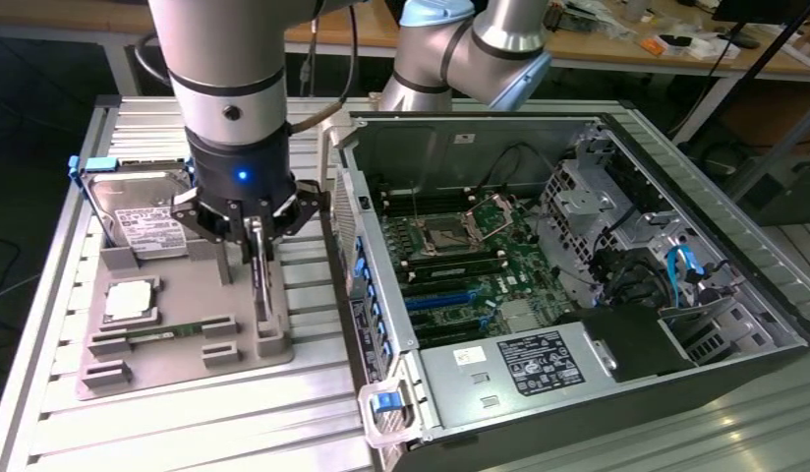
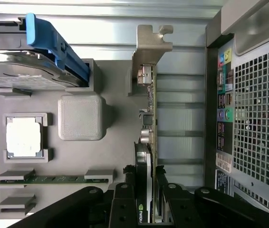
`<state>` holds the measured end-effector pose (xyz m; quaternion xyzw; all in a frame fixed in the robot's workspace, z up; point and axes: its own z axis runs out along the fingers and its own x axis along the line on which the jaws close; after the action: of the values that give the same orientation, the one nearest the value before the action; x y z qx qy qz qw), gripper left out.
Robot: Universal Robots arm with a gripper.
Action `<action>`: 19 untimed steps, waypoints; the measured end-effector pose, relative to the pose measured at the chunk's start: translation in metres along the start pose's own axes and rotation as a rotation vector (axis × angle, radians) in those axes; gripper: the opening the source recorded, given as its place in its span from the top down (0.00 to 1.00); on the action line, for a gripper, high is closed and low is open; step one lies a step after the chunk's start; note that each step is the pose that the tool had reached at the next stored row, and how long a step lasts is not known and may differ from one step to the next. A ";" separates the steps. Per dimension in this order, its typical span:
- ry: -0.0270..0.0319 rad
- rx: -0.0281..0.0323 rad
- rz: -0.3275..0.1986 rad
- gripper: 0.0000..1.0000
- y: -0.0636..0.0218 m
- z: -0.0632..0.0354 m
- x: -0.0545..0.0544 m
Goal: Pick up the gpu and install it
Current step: 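Pick up the gpu and move the gpu toward the slot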
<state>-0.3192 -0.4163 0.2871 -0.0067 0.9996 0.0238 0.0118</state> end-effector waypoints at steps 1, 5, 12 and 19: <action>-0.0001 0.0001 0.000 0.73 0.0002 -0.0031 0.000; -0.0003 0.0003 0.000 0.73 0.0008 -0.0174 0.000; -0.0005 0.0003 0.000 0.73 0.0022 -0.0460 -0.001; -0.0005 0.0006 0.000 0.73 0.0041 -0.0766 -0.002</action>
<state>-0.3192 -0.4159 0.3639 -0.0067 0.9996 0.0235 0.0120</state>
